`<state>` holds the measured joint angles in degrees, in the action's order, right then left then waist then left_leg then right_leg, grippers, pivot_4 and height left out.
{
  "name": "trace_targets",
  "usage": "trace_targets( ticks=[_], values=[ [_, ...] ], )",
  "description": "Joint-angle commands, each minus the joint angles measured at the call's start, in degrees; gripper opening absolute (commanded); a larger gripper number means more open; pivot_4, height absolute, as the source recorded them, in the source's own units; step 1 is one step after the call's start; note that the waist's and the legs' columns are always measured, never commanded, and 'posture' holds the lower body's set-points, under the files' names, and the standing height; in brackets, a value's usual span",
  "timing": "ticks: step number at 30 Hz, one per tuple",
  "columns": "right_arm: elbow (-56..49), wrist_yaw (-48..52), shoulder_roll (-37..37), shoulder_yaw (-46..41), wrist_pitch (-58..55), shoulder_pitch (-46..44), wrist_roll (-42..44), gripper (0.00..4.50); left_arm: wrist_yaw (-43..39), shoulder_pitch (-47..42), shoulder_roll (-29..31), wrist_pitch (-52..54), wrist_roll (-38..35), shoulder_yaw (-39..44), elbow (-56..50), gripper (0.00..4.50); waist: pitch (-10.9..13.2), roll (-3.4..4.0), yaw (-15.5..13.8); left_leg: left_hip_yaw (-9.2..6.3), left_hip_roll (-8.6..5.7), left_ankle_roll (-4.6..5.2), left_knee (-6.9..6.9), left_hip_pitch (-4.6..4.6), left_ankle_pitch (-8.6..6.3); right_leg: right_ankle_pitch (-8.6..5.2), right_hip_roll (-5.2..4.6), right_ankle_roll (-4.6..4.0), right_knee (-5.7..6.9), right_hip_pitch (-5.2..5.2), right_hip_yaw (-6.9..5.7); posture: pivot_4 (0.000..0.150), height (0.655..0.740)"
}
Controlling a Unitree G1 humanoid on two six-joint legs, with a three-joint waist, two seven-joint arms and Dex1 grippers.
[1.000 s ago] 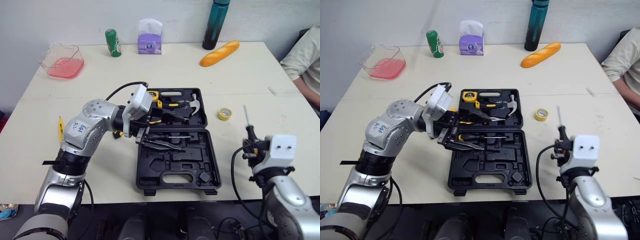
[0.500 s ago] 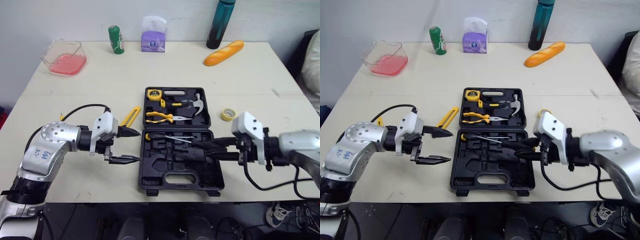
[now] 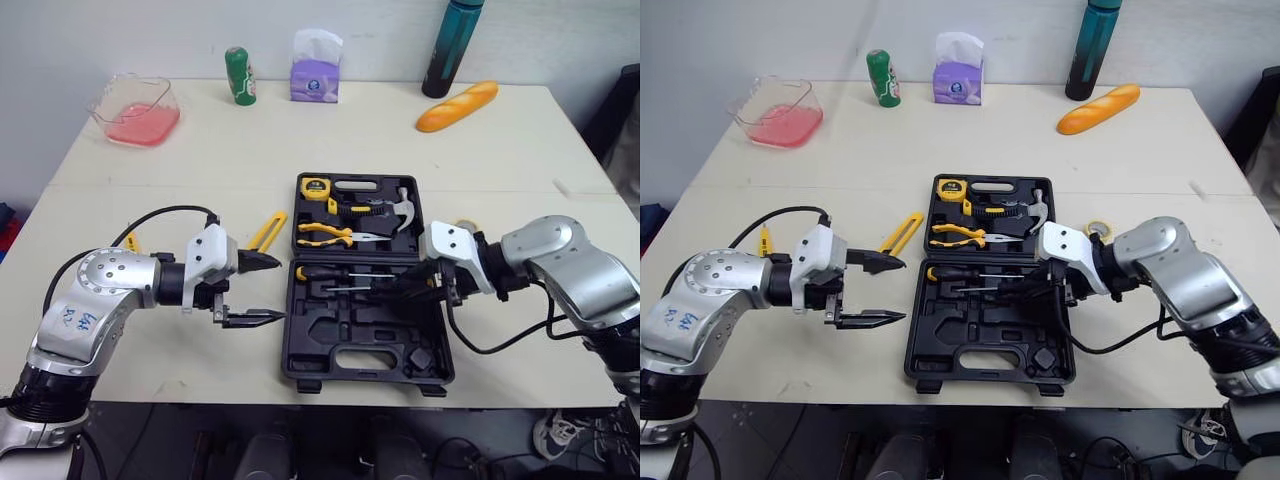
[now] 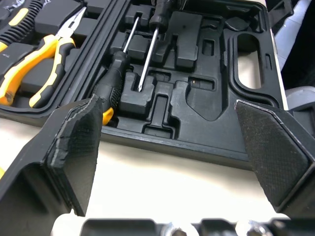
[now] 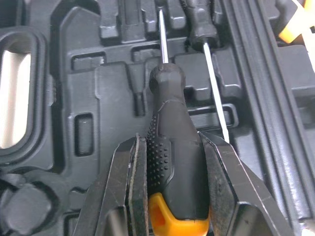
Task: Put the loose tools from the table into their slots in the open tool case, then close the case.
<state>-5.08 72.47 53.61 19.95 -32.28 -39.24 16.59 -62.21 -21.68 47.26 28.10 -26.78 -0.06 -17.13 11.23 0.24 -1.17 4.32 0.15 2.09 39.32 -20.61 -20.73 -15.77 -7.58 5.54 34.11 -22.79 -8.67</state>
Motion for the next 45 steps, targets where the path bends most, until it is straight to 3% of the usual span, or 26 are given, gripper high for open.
trace_targets(
  ticks=[1, 2, 9, 10, 18, 21, 27, 39, 45],
  values=[
    [0.59, -0.45, -1.0, -0.49, -0.21, -0.89, -2.23, 1.07, 0.58, -0.73, -0.33, -0.15, -0.93, 1.24, -1.66, 4.5, 0.0, 0.0, -0.03, 0.0, 0.0, 0.0, 0.02, 0.01, 0.01, 0.0, 0.0, 0.0, 0.03, 0.0, -0.03, 0.15, 0.74],
    [0.3, -0.48, -1.25, -0.77, -0.77, -0.76, -2.12, 1.07, 0.68, -0.81, -0.42, -0.1, -0.99, 1.16, -1.72, 4.5, 0.0, 0.0, -0.02, 0.0, 0.0, -0.01, 0.05, 0.01, 0.01, 0.0, -0.01, 0.0, 0.06, 0.01, -0.06, 0.15, 0.74],
    [-3.97, -1.44, -0.91, -5.6, -5.26, -0.36, 0.73, 4.19, 0.58, -1.83, -1.49, 0.34, -1.66, 0.7, -1.59, 4.5, 0.0, 0.0, -0.03, -0.04, 0.01, -0.02, 0.25, -0.01, 0.0, 0.0, -0.04, -0.01, 0.24, 0.01, -0.05, 0.15, 0.74],
    [-4.47, -1.98, -1.43, -6.74, -5.92, -0.08, 1.68, 4.43, 0.42, -1.99, -1.71, 0.35, -1.8, 0.57, -1.53, 4.5, 0.0, 0.01, -0.05, -0.06, 0.01, -0.02, 0.25, -0.02, 0.0, 0.0, -0.05, 0.0, 0.24, 0.01, -0.04, 0.15, 0.74],
    [-2.48, -6.59, -11.14, -14.61, -0.14, 6.41, 7.08, 4.43, -0.1, -4.65, -4.23, 0.0, -1.04, -1.87, -0.17, 4.5, 0.0, 0.0, -0.16, -0.29, -0.01, -0.02, 0.41, -0.16, 0.0, 0.0, -0.03, 0.0, 0.22, 0.1, -0.07, 0.15, 0.74],
    [-0.48, -7.18, -14.65, -16.83, 0.61, 8.05, 9.44, 3.17, -0.58, -5.51, -4.91, -0.17, -0.78, -2.58, 0.47, 4.5, 0.0, 0.01, -0.14, -0.38, -0.02, -0.02, 0.58, -0.34, 0.0, 0.0, -0.03, 0.0, 0.29, 0.02, -0.2, 0.15, 0.74],
    [1.66, -6.22, -17.52, -17.7, 3.64, 11.34, 10.39, 0.03, -1.06, -6.99, -6.15, -0.51, -0.49, -3.33, 1.75, 4.5, 0.0, 0.01, -0.17, -0.54, -0.03, -0.01, 0.67, -0.5, 0.01, 0.0, 0.0, 0.0, 0.3, 0.0, -0.37, 0.15, 0.74],
    [9.47, -12.74, -14.44, -6.58, -0.93, 10.87, -4.05, 0.03, -0.82, -8.64, -7.32, -0.39, 0.21, -4.18, 2.9, 4.5, -0.08, -0.12, -0.08, -0.54, -0.02, -0.01, 0.71, -0.34, 0.01, 0.0, 0.0, 0.0, 0.35, 0.11, -0.37, 0.15, 0.74],
    [7.26, -12.22, -12.6, -2.2, -2.49, 13.23, -6.02, 0.03, -0.49, -7.61, -7.08, -0.61, 0.49, -3.96, 2.96, 4.5, -0.32, -0.17, -0.18, -0.68, 0.03, -0.11, 0.67, 0.55, -0.07, -0.02, -0.06, -0.03, 0.24, 1.03, -0.21, 0.15, 0.74]
  ],
)
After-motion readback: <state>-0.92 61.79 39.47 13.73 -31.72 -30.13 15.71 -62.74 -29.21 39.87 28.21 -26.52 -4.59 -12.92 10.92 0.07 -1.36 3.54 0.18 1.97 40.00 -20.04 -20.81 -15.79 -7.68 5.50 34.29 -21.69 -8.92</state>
